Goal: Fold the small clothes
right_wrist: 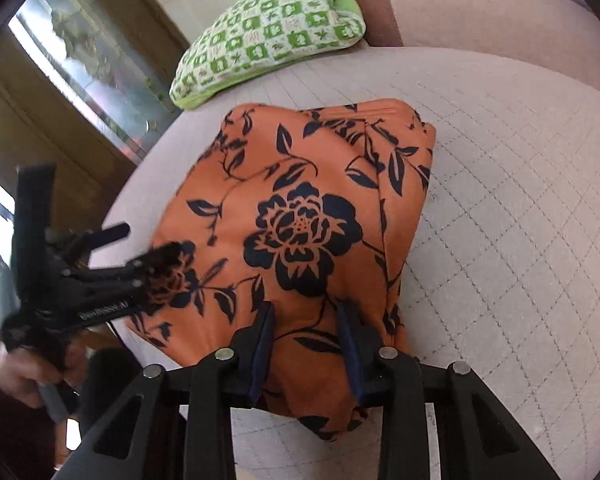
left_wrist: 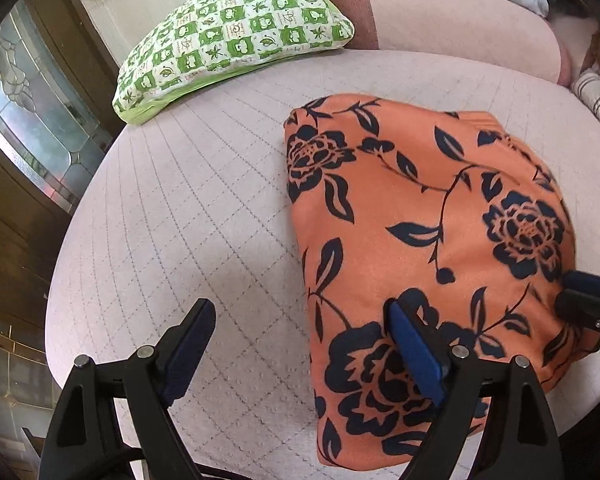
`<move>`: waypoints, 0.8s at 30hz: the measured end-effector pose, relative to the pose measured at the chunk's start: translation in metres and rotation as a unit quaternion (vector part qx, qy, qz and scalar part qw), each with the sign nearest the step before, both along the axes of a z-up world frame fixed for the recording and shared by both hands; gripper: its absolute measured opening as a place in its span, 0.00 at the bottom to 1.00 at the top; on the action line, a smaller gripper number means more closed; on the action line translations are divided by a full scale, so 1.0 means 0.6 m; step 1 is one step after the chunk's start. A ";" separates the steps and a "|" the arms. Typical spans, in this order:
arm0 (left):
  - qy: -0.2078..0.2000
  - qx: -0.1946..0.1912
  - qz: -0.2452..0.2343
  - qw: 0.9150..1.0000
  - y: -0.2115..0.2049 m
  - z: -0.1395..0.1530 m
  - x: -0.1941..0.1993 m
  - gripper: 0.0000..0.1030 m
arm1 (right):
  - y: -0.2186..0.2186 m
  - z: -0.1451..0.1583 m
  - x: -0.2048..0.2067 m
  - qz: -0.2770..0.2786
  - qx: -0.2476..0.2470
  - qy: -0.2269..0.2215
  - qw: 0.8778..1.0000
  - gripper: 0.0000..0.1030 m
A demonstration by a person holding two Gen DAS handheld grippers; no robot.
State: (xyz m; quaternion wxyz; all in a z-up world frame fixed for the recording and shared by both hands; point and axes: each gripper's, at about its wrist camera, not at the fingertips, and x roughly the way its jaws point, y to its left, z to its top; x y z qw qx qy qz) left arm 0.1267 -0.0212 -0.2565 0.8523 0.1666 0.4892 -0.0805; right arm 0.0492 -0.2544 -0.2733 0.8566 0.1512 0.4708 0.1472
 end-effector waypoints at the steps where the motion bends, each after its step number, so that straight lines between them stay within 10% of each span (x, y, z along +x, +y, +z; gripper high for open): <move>1: -0.004 -0.005 -0.001 1.000 -0.001 0.009 0.003 0.87 | -0.008 0.002 0.003 -0.006 0.011 0.002 1.000 0.33; 7: -0.016 -0.022 -0.002 1.000 -0.024 0.037 0.077 0.87 | -0.048 0.052 0.033 -0.061 0.079 -0.077 0.992 0.34; 14: 0.054 -0.034 0.021 0.998 -0.042 -0.052 0.170 0.88 | -0.061 0.002 0.134 -0.090 0.114 0.006 0.989 0.36; 18: 0.026 -0.032 0.028 0.999 -0.046 -0.032 0.153 0.88 | -0.068 -0.023 0.156 -0.094 0.121 0.036 0.988 0.36; 24: -0.031 -0.023 0.028 0.999 -0.042 0.053 0.070 0.88 | -0.066 0.040 0.092 -0.101 0.092 -0.040 0.990 0.36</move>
